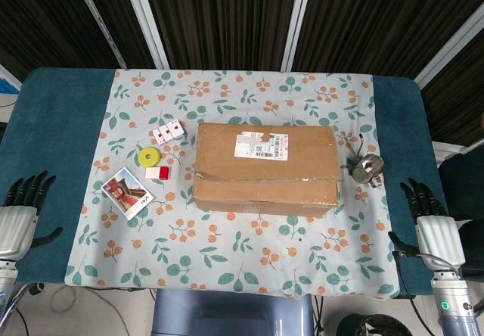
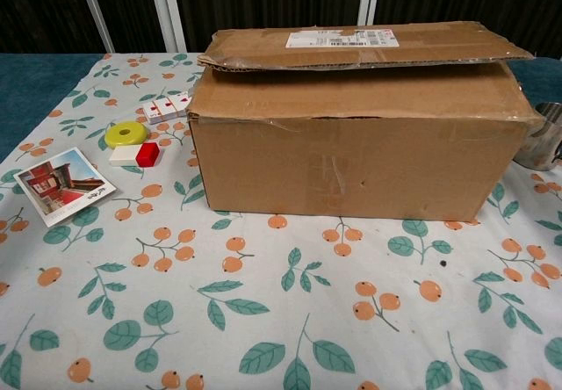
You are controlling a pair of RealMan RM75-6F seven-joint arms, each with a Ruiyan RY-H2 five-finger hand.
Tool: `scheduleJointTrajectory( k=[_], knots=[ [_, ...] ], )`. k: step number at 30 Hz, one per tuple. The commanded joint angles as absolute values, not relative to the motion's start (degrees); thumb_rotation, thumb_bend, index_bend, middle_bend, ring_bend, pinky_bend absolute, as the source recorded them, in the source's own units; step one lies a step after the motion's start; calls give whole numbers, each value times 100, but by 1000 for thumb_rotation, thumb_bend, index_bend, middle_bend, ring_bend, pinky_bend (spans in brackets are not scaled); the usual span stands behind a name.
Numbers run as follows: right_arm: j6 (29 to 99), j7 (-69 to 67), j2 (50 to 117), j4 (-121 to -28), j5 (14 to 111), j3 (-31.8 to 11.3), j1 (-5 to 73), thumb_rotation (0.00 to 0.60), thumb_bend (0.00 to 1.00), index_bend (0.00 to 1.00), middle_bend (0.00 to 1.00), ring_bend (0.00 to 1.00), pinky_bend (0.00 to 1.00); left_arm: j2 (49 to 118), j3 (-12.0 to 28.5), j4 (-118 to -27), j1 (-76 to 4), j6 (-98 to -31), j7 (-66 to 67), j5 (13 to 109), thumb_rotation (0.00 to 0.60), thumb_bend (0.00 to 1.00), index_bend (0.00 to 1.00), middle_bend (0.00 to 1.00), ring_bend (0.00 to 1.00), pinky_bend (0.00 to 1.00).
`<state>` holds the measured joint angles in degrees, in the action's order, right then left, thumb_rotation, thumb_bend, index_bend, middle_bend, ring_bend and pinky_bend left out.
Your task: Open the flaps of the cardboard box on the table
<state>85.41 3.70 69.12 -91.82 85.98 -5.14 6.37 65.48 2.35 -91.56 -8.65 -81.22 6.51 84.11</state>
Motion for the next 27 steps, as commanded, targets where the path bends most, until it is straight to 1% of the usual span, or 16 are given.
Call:
scheduleJointTrajectory(
  k=[1,16,22,27],
  knots=[
    [8540,369,6912,-9184,8596,-514,636,600,274,0,0,0,226,6548,235,-9156,-864,-8122,653,8410,600,129,0,0,0,0],
    [8533,355,6935,-9169,8533,-546,638,600,275,0,0,0,226,6551,239,-9189,-862,-8117,640,8395,600,130,0,0,0,0],
    [8407,288,6987,-9145,8325,-618,672,600,274,0,0,0,226,6516,360,-9504,-952,-8190,818,8463,600,129,0,0,0,0],
    [8364,272,7004,-9158,8274,-634,688,600,275,0,0,0,226,6426,558,-9967,-1159,-8056,1069,8383,600,145,0,0,0,0]
  ],
)
